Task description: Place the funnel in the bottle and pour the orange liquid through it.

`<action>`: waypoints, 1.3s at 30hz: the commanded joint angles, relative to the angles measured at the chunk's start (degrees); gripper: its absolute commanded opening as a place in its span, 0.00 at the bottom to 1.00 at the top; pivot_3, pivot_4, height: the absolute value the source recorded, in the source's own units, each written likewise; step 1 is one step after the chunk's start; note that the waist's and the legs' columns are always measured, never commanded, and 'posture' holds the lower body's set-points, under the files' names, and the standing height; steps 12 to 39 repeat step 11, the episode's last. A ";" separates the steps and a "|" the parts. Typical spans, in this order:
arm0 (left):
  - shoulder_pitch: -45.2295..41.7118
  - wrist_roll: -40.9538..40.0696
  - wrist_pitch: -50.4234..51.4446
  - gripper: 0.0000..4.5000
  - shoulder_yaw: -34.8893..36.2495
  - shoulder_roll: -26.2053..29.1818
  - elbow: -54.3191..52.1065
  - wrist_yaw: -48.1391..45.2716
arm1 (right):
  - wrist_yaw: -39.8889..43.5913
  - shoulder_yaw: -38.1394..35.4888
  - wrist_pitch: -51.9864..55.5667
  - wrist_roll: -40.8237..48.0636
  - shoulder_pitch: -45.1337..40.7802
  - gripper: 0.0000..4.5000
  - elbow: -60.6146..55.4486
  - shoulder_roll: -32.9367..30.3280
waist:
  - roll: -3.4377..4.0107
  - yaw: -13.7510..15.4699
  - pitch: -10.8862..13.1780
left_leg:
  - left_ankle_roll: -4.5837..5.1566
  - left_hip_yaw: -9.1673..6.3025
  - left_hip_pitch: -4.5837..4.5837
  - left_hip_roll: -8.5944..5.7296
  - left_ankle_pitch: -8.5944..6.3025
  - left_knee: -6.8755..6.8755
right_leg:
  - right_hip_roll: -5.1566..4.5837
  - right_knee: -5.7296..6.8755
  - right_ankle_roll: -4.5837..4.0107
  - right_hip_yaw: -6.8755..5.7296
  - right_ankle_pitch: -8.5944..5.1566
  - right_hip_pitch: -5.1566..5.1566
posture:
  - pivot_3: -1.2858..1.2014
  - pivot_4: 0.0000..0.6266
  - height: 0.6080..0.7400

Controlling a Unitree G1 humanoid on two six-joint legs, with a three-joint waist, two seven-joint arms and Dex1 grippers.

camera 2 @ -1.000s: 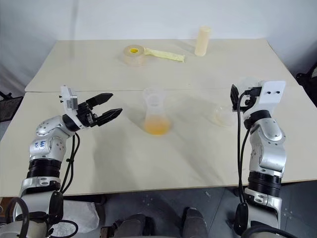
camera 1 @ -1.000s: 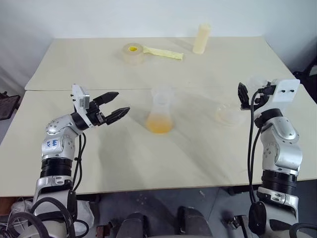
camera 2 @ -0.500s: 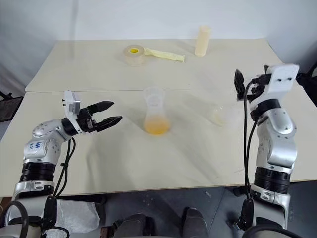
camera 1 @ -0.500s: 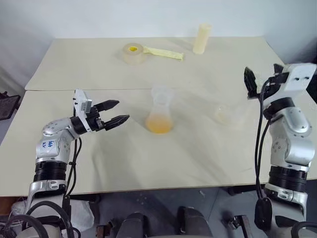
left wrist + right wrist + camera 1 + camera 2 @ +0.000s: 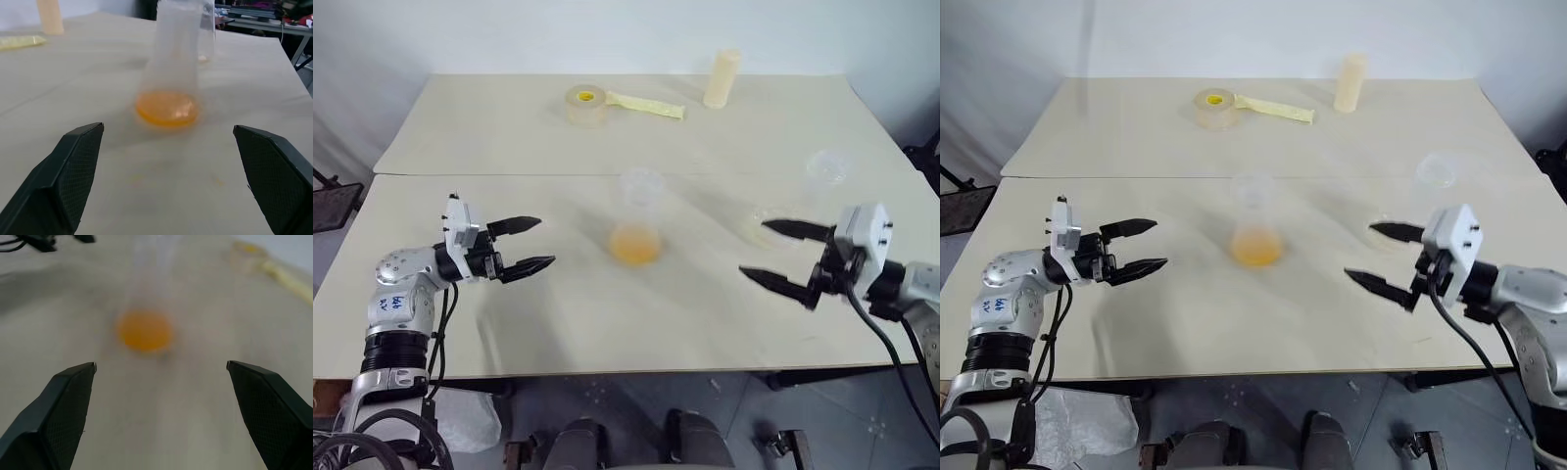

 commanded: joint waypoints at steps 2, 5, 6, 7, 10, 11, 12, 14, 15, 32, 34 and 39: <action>2.06 0.12 -1.07 1.00 0.58 2.09 -0.93 -2.23 | 4.36 -1.46 -8.19 -3.00 5.06 0.99 6.08 0.06 | -0.05 0.18 -0.03 | 0.00 0.00 0.08 0.02 0.00 0.03 | 0.00 0.01 0.00 0.03 0.00 0.06 | 0.52 0.24 1.00; 4.21 -0.62 -0.08 1.00 0.74 3.10 -3.02 -3.52 | 6.78 -0.59 -12.84 -4.27 7.44 0.99 9.13 0.59 | -0.05 0.00 -0.03 | -0.01 0.00 0.08 0.02 -0.01 -0.04 | 0.01 0.01 0.00 0.01 0.00 0.01 | 0.52 0.24 1.00; 4.56 -0.83 0.12 1.00 0.88 3.31 -3.47 -3.63 | 6.95 -0.33 -13.80 -4.50 7.32 0.99 9.93 0.87 | -0.05 -0.06 -0.03 | -0.01 0.00 0.07 0.03 -0.01 -0.06 | 0.01 0.01 0.00 0.01 0.00 -0.02 | 0.52 0.24 1.00; 4.78 -0.94 0.31 1.00 0.99 3.46 -3.82 -3.65 | 6.96 0.01 -14.48 -4.83 6.95 0.99 10.70 1.08 | -0.05 -0.08 -0.03 | -0.01 0.00 0.07 0.03 -0.01 -0.06 | 0.01 0.01 0.00 0.01 0.00 -0.02 | 0.52 0.24 1.00; 5.71 -1.42 1.27 1.00 1.37 3.79 -5.58 -3.72 | 6.39 0.98 -15.67 -5.42 5.22 0.99 12.42 1.91 | -0.05 -0.04 -0.03 | -0.01 -0.02 0.06 0.05 -0.01 0.01 | 0.01 0.02 0.00 0.01 0.00 0.01 | 0.52 0.24 1.00; 6.28 -1.19 1.27 1.00 1.26 3.93 -6.45 -3.61 | 6.13 1.29 -16.05 -5.60 4.78 0.99 12.84 2.21 | -0.05 -0.04 -0.03 | -0.01 -0.02 0.07 0.07 -0.01 0.03 | 0.00 0.04 0.00 0.02 0.00 0.02 | 0.52 0.24 1.00; 6.28 -1.19 1.27 1.00 1.26 3.93 -6.45 -3.61 | 6.13 1.29 -16.05 -5.60 4.78 0.99 12.84 2.21 | -0.05 -0.04 -0.03 | -0.01 -0.02 0.07 0.07 -0.01 0.03 | 0.00 0.04 0.00 0.02 0.00 0.02 | 0.52 0.24 1.00; 6.28 -1.19 1.27 1.00 1.26 3.93 -6.45 -3.61 | 6.13 1.29 -16.05 -5.60 4.78 0.99 12.84 2.21 | -0.05 -0.04 -0.03 | -0.01 -0.02 0.07 0.07 -0.01 0.03 | 0.00 0.04 0.00 0.02 0.00 0.02 | 0.52 0.24 1.00; 6.28 -1.19 1.27 1.00 1.26 3.93 -6.45 -3.61 | 6.13 1.29 -16.05 -5.60 4.78 0.99 12.84 2.21 | -0.05 -0.04 -0.03 | -0.01 -0.02 0.07 0.07 -0.01 0.03 | 0.00 0.04 0.00 0.02 0.00 0.02 | 0.52 0.24 1.00; 6.28 -1.19 1.27 1.00 1.26 3.93 -6.45 -3.61 | 6.13 1.29 -16.05 -5.60 4.78 0.99 12.84 2.21 | -0.05 -0.04 -0.03 | -0.01 -0.02 0.07 0.07 -0.01 0.03 | 0.00 0.04 0.00 0.02 0.00 0.02 | 0.52 0.24 1.00; 6.28 -1.19 1.27 1.00 1.26 3.93 -6.45 -3.61 | 6.13 1.29 -16.05 -5.60 4.78 0.99 12.84 2.21 | -0.05 -0.04 -0.03 | -0.01 -0.02 0.07 0.07 -0.01 0.03 | 0.00 0.04 0.00 0.02 0.00 0.02 | 0.52 0.24 1.00; 6.28 -1.19 1.27 1.00 1.26 3.93 -6.45 -3.61 | 6.13 1.29 -16.05 -5.60 4.78 0.99 12.84 2.21 | -0.05 -0.04 -0.03 | -0.01 -0.02 0.07 0.07 -0.01 0.03 | 0.00 0.04 0.00 0.02 0.00 0.02 | 0.52 0.24 1.00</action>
